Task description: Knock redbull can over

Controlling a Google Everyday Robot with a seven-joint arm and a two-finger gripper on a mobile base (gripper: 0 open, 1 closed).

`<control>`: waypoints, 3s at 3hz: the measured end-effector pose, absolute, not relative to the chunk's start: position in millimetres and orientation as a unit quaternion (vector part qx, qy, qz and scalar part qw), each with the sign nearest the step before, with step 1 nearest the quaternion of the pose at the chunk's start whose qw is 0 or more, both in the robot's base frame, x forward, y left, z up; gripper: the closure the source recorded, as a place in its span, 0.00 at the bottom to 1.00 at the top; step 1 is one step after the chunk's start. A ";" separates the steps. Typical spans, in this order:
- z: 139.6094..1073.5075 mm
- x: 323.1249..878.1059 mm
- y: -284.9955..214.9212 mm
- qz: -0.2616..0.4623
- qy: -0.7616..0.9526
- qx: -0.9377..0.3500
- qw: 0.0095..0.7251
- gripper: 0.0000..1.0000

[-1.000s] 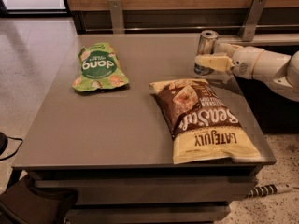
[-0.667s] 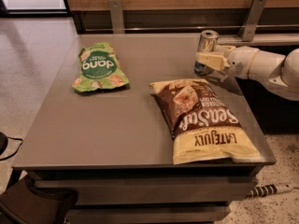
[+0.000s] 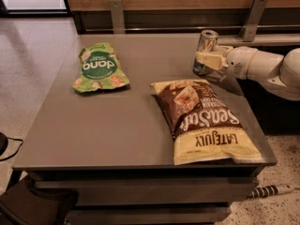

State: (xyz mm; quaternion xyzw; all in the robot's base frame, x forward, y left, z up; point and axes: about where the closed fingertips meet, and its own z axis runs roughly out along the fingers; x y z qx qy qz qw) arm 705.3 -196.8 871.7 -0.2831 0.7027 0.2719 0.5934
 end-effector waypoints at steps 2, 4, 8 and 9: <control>886.5 712.7 -193.8 0.242 0.732 -0.300 0.562 1.00; 913.1 723.4 -158.5 0.136 0.807 -0.390 0.422 1.00; 826.1 708.6 -150.5 0.059 0.839 -0.481 0.249 1.00; 816.9 709.6 -142.2 0.071 0.832 -0.492 0.245 0.75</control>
Offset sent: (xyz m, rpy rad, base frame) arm 0.0150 -0.0055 0.0382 -0.2392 0.1298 -0.0436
